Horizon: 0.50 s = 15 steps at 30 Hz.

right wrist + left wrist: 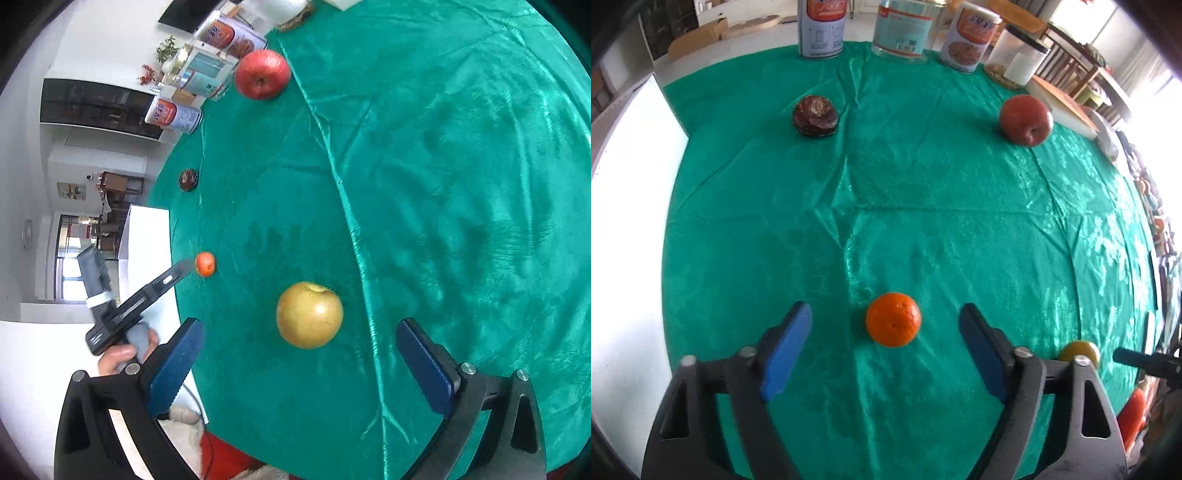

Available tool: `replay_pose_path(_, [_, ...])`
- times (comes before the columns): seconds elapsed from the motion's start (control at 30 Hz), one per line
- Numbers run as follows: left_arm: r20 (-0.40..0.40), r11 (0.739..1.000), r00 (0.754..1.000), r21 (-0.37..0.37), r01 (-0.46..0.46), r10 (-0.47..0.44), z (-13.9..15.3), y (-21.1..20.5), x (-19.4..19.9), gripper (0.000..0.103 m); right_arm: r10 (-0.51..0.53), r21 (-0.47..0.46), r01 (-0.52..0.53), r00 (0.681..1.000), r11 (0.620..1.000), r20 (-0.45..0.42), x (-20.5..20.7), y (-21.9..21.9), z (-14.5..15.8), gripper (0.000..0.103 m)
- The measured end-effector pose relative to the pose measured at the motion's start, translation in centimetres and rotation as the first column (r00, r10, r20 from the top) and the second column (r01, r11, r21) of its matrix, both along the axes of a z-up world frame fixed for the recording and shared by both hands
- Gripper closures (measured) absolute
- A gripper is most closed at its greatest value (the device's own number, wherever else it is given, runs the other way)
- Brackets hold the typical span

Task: Organize fruits
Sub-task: 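Grasp mandarin with left tool while right tool grasps yellow pear, then carry mandarin and yellow pear into the box and open both tools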

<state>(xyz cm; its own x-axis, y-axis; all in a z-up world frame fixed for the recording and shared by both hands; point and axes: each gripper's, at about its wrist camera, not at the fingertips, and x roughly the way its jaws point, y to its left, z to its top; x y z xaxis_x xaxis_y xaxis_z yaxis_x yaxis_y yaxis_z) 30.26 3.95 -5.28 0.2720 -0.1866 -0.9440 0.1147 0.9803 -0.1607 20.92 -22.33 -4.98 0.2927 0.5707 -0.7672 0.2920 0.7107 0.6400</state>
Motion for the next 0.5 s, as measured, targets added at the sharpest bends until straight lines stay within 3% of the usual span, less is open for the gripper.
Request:
replay_pose_path(0.1, [0.006,1.000,1.000,0.017,-0.016,0.016,-0.9,-0.3,0.4,0.030,0.045,-0.031,-0.045,0.999,0.999,-0.007,0.3,0.8,0.1,0.015])
replay_pose_path(0.23, [0.016,0.996,0.999,0.077,0.040,-0.042,-1.8,-1.9,-0.1,0.032,0.090,-0.111,-0.091,0.996,0.990,-0.018,1.1,2.3,0.2,0.016])
replay_pose_path(0.27, [0.032,0.993,0.998,0.106,0.044,-0.048,-1.8,-2.1,-0.3,0.039,0.099,-0.126,-0.101,0.995,0.987,-0.023,1.3,2.8,0.1,0.016])
replay_pose_path(0.3, [0.050,0.990,0.997,0.131,0.045,-0.052,-1.7,-2.2,-0.4,0.059,0.107,-0.140,-0.111,0.994,0.984,-0.032,1.5,3.2,0.0,0.017])
replay_pose_path(0.33, [0.061,0.989,0.997,0.139,0.044,-0.053,-1.5,-2.2,-0.6,0.068,0.117,-0.160,-0.123,0.992,0.979,-0.043,1.7,3.8,-0.3,0.018])
replay_pose_path(0.37, [0.057,0.992,0.997,0.121,0.036,-0.043,-1.4,-1.9,-0.5,0.073,0.124,-0.182,-0.132,0.991,0.974,-0.053,1.9,4.2,-0.5,0.020])
replay_pose_path(0.5, [0.050,0.999,0.999,0.034,-0.011,0.009,-0.4,-0.5,-1.4,0.074,0.131,-0.262,-0.147,0.988,0.954,-0.079,2.5,5.8,-1.7,0.037])
